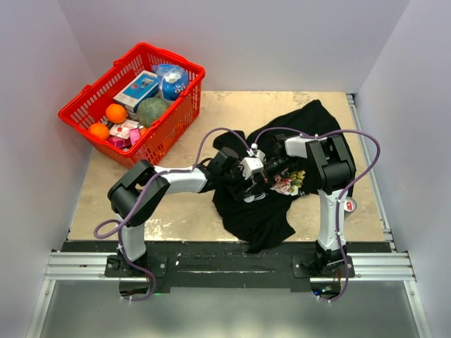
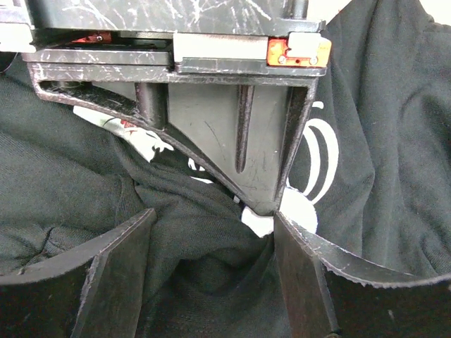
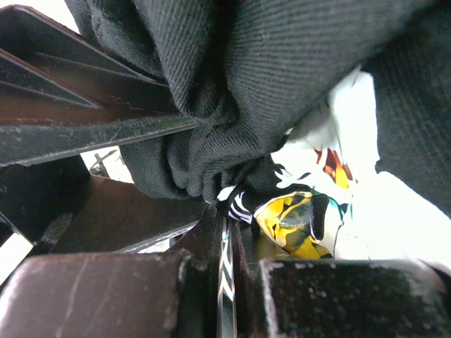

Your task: Remove the brooch from the garment

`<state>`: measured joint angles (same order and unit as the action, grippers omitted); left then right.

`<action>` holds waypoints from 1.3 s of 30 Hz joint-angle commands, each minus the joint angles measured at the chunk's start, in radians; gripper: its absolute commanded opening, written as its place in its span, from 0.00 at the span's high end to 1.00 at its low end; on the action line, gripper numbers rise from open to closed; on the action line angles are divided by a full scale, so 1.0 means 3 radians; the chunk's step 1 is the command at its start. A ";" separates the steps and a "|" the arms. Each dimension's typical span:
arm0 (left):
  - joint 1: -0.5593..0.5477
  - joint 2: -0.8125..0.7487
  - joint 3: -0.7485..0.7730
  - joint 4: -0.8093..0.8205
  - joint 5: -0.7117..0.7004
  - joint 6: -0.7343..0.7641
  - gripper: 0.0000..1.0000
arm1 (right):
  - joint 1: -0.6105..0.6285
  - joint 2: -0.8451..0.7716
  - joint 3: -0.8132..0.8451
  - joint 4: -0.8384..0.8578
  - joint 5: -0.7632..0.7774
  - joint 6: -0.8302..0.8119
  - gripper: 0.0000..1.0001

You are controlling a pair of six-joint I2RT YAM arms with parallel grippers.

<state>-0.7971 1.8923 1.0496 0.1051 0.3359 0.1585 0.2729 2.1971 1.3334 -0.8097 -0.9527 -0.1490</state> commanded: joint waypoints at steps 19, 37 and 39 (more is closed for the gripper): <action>0.0013 -0.0090 -0.0135 -0.0207 0.0251 0.0265 0.27 | 0.0026 0.0239 -0.0052 0.0725 0.0921 -0.0143 1.00; 0.0136 0.0089 -0.0027 -0.0223 0.0373 -0.0125 0.29 | 0.0021 0.0229 -0.0063 0.0741 0.0926 -0.0132 1.00; 0.0131 0.0058 -0.0083 -0.0192 0.0404 -0.0033 0.29 | 0.0021 0.0234 -0.0058 0.0735 0.0926 -0.0132 1.00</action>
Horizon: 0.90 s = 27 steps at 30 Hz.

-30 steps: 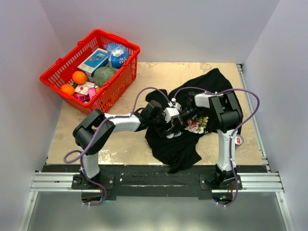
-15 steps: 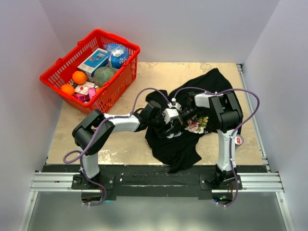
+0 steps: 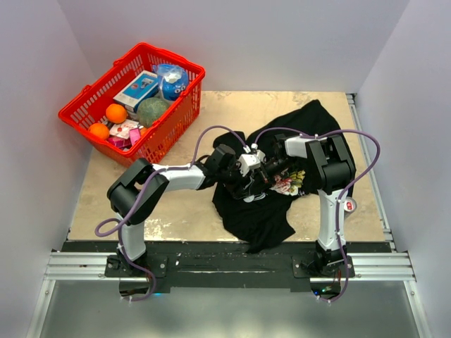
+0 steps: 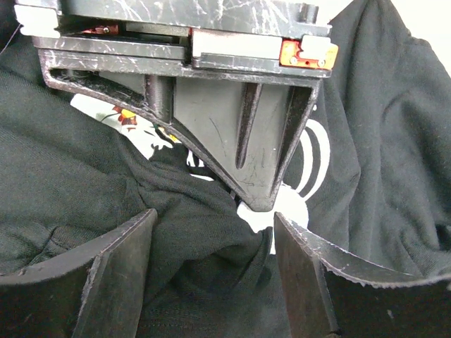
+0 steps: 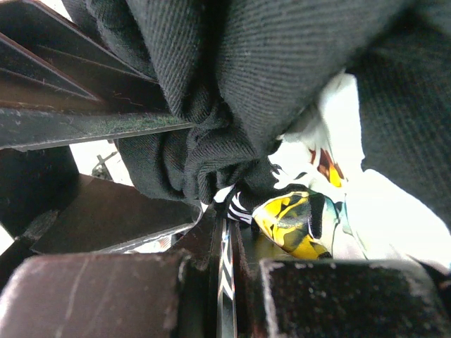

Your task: Remove the brooch from the garment

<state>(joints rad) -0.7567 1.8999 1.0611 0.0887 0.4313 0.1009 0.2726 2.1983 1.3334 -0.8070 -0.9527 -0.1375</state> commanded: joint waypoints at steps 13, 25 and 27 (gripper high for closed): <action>-0.0121 0.0120 -0.0091 -0.0132 -0.0200 0.0165 0.31 | 0.0027 0.0245 -0.0037 0.0716 0.0926 -0.0160 1.00; -0.0183 0.0115 -0.0213 -0.0081 -0.0267 0.0313 0.32 | 0.0027 0.0255 -0.0037 0.0716 0.0931 -0.0150 1.00; -0.0203 0.0099 -0.0285 -0.0045 -0.0318 0.0379 0.33 | 0.0022 0.0250 -0.0042 0.0711 0.0931 -0.0150 1.00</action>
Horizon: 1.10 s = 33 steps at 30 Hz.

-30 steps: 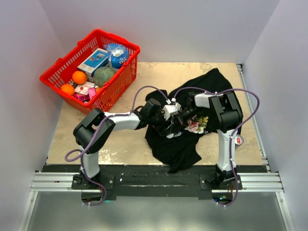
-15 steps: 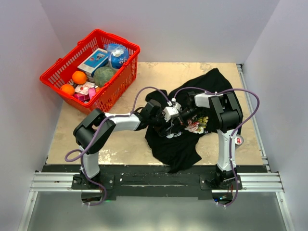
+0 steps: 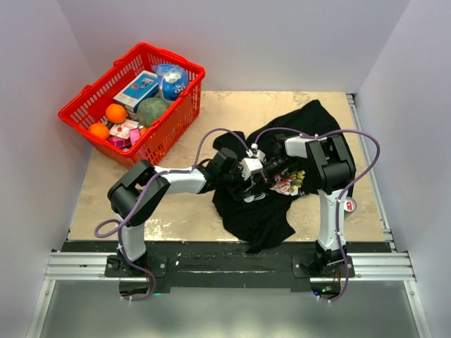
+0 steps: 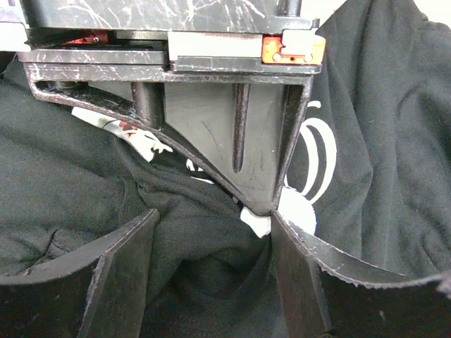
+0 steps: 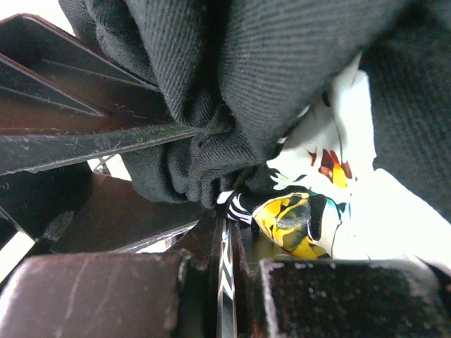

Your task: Remove the brooch from the garment

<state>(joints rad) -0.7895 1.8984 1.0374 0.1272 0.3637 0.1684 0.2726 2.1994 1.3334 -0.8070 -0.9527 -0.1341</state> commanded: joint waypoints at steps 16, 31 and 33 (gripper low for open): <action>-0.0329 0.0263 -0.0385 0.0450 -0.0737 0.0140 0.36 | 0.0022 0.0231 -0.0058 0.0747 0.0952 -0.0131 1.00; 0.0008 -0.0453 -0.0328 0.0087 0.0128 -0.0209 0.32 | 0.0017 0.0231 -0.0063 0.0752 0.0967 -0.0116 1.00; 0.0024 -0.0453 -0.0380 0.0077 0.0081 -0.0173 0.32 | 0.0017 0.0226 -0.0068 0.0762 0.0977 -0.0105 1.00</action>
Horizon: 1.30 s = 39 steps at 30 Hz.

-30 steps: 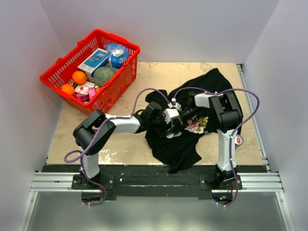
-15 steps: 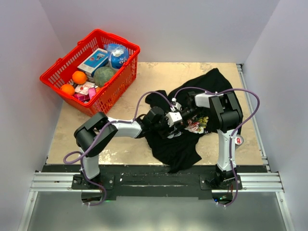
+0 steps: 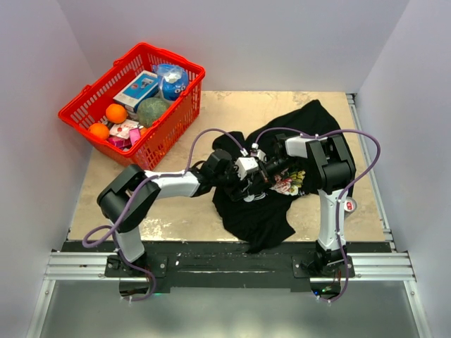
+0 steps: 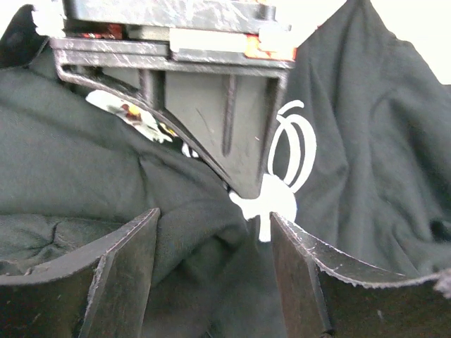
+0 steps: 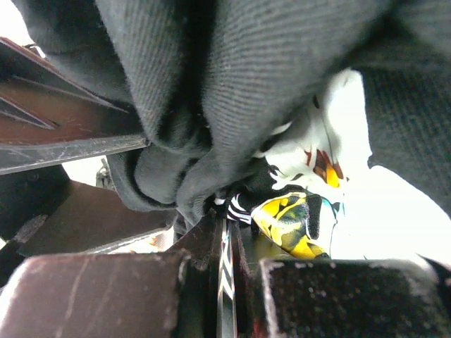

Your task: Remove the brooch from the garment

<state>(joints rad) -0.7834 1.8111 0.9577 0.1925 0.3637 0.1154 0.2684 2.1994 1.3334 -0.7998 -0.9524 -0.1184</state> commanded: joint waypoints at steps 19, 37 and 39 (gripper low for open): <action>-0.0017 0.0339 0.0229 -0.0181 0.0091 -0.0190 0.32 | 0.0026 0.0231 -0.0063 0.0733 0.0981 -0.0147 1.00; -0.0083 0.0544 0.0387 -0.0483 -0.0144 -0.0165 0.34 | 0.0031 0.0236 -0.0063 0.0738 0.0981 -0.0142 1.00; -0.0119 0.0539 0.0351 -0.0493 -0.0118 -0.0149 0.34 | 0.0031 0.0241 -0.0068 0.0738 0.0981 -0.0142 1.00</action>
<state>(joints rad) -0.7887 1.9121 1.0668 0.1032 0.3576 0.0795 0.2680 2.1998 1.3331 -0.7990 -0.9508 -0.1112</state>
